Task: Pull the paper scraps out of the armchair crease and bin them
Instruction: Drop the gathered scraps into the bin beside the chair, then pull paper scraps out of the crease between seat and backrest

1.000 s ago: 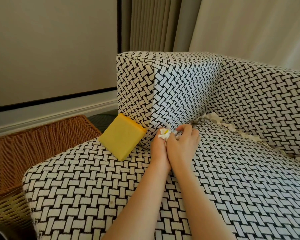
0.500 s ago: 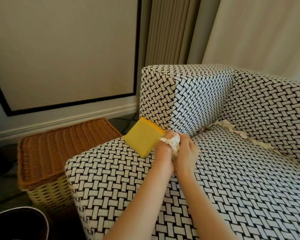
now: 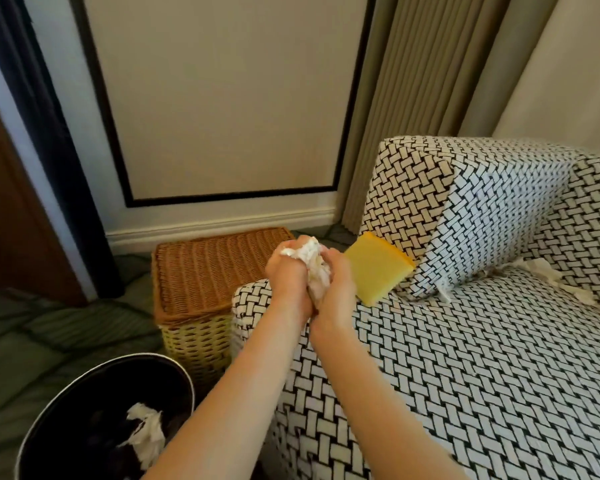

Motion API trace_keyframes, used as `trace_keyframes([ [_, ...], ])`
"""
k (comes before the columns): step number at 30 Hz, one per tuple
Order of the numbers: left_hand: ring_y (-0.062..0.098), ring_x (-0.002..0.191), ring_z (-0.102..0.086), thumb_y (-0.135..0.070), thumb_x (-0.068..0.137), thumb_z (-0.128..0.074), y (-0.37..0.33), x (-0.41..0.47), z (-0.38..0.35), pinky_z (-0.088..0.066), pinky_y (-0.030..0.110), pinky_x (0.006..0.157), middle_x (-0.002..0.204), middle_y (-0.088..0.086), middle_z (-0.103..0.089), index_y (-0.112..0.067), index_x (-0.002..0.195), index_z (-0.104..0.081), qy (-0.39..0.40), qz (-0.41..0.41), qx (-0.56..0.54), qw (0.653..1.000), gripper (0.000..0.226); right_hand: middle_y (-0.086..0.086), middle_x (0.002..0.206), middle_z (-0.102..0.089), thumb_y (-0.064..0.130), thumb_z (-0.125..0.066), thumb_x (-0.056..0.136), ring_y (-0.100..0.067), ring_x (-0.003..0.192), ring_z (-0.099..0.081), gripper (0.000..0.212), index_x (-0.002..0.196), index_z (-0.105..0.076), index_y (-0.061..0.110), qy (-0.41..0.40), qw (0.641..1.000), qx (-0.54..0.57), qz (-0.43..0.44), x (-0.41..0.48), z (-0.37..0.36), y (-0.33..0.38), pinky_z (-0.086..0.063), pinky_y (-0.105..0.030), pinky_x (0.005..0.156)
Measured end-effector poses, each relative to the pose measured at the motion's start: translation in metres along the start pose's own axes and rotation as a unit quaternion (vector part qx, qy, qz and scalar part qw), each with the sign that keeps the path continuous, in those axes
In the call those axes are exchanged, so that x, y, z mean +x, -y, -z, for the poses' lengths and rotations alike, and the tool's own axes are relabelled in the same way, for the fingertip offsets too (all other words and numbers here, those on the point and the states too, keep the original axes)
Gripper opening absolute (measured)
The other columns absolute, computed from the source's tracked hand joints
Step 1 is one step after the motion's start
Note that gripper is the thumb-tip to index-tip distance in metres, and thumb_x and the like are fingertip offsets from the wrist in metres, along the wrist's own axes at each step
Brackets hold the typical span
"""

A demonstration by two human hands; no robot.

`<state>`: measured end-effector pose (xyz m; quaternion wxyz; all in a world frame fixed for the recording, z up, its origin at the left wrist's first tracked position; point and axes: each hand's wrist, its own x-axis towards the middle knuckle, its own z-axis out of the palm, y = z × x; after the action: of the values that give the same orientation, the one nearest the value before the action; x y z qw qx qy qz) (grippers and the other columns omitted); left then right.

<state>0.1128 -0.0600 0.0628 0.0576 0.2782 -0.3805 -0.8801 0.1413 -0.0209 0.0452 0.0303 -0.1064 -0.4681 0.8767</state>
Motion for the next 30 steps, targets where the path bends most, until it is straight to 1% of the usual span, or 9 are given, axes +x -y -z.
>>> trace_keyframes([
  [3, 0.019, 0.057, -0.05, -0.004, 0.09, -0.051, -0.036, 0.012, 0.036, -0.045, 0.025, 0.056, 0.068, 0.006, -0.053, -0.009, 0.083, -0.058, -0.012, -0.003, 0.019, 1.0, 0.01, -0.012, 0.107, -0.066, 0.027, -0.041, 0.093, -0.025, 0.096, -0.062, 0.033, 0.109, -0.063, 0.009, 0.05, 0.991, 0.081, -0.097, -0.002, -0.034, -0.029, -0.047, -0.038, 0.091],
  [6, 0.02, 0.063, -0.053, -0.004, 0.089, -0.053, -0.062, 0.036, 0.092, -0.049, 0.028, 0.063, 0.073, 0.007, -0.056, -0.003, 0.115, -0.059, -0.058, -0.037, 0.006, 0.998, 0.027, -0.015, 0.114, -0.061, 0.026, -0.032, 0.095, -0.028, 0.102, -0.057, 0.037, 0.113, -0.06, 0.009, 0.078, 0.973, 0.089, -0.196, -0.008, -0.066, -0.071, -0.042, -0.041, 0.099],
  [7, 0.018, 0.062, -0.051, -0.003, 0.09, -0.05, -0.065, 0.043, 0.109, -0.047, 0.024, 0.058, 0.072, 0.007, -0.053, -0.003, 0.114, -0.058, -0.081, -0.051, 0.019, 0.995, 0.025, -0.016, 0.116, -0.059, 0.027, -0.03, 0.096, -0.029, 0.104, -0.055, 0.039, 0.117, -0.058, 0.009, 0.082, 0.966, 0.083, -0.231, -0.009, -0.073, -0.084, -0.041, -0.041, 0.101],
  [10, 0.016, 0.056, -0.045, -0.007, 0.091, -0.049, -0.077, 0.054, 0.16, -0.039, 0.02, 0.041, 0.066, 0.004, -0.049, -0.008, 0.078, -0.056, -0.167, -0.08, 0.044, 0.982, 0.014, -0.017, 0.106, -0.059, 0.032, -0.027, 0.098, -0.032, 0.107, -0.053, 0.043, 0.122, -0.054, 0.01, 0.115, 0.926, 0.032, -0.358, -0.017, -0.088, -0.123, -0.036, -0.046, 0.1],
  [12, 0.017, 0.055, -0.045, -0.009, 0.088, -0.053, -0.078, 0.063, 0.194, -0.036, 0.023, 0.044, 0.063, 0.004, -0.048, -0.01, 0.066, -0.051, -0.238, -0.099, 0.081, 0.963, 0.023, -0.016, 0.103, -0.055, 0.037, -0.028, 0.097, -0.035, 0.119, -0.046, 0.044, 0.124, -0.053, 0.014, 0.138, 0.889, -0.025, -0.436, -0.019, -0.09, -0.148, -0.033, -0.049, 0.1],
  [14, 0.019, 0.06, -0.045, -0.008, 0.087, -0.055, -0.075, 0.07, 0.226, -0.037, 0.021, 0.046, 0.062, 0.004, -0.047, -0.01, 0.065, -0.049, -0.255, -0.137, 0.129, 0.948, 0.024, -0.018, 0.119, -0.05, 0.041, -0.031, 0.096, -0.036, 0.124, -0.041, 0.045, 0.13, -0.05, 0.018, 0.14, 0.863, -0.072, -0.481, -0.022, -0.089, -0.169, -0.033, -0.053, 0.1],
  [18, 0.024, 0.075, -0.054, -0.018, 0.084, -0.063, -0.061, 0.075, 0.274, -0.043, 0.029, 0.067, 0.076, 0.008, -0.058, -0.007, 0.078, -0.057, -0.297, -0.125, 0.205, 0.924, 0.014, -0.019, 0.142, -0.034, 0.044, -0.033, 0.096, -0.037, 0.133, -0.03, 0.048, 0.134, -0.047, 0.017, 0.14, 0.842, -0.152, -0.499, -0.021, -0.079, -0.193, -0.032, -0.056, 0.104],
  [22, 0.031, 0.092, -0.056, -0.025, 0.086, -0.058, -0.051, 0.081, 0.289, -0.043, 0.036, 0.085, 0.089, 0.01, -0.061, -0.008, 0.081, -0.058, -0.278, -0.055, 0.281, 0.917, 0.018, -0.017, 0.143, -0.035, 0.044, -0.032, 0.096, -0.036, 0.132, -0.032, 0.049, 0.132, -0.048, 0.015, 0.15, 0.835, -0.199, -0.491, -0.019, -0.067, -0.198, -0.031, -0.056, 0.104],
  [30, 0.026, 0.092, -0.054, -0.021, 0.09, -0.051, -0.067, 0.069, 0.252, -0.037, 0.032, 0.08, 0.095, 0.006, -0.056, -0.011, 0.086, -0.062, -0.188, 0.003, 0.408, 0.893, 0.015, -0.016, 0.146, -0.033, 0.038, -0.029, 0.097, -0.032, 0.137, -0.026, 0.046, 0.133, -0.048, 0.015, 0.178, 0.845, -0.251, -0.437, -0.002, -0.061, -0.166, -0.026, -0.055, 0.105],
])
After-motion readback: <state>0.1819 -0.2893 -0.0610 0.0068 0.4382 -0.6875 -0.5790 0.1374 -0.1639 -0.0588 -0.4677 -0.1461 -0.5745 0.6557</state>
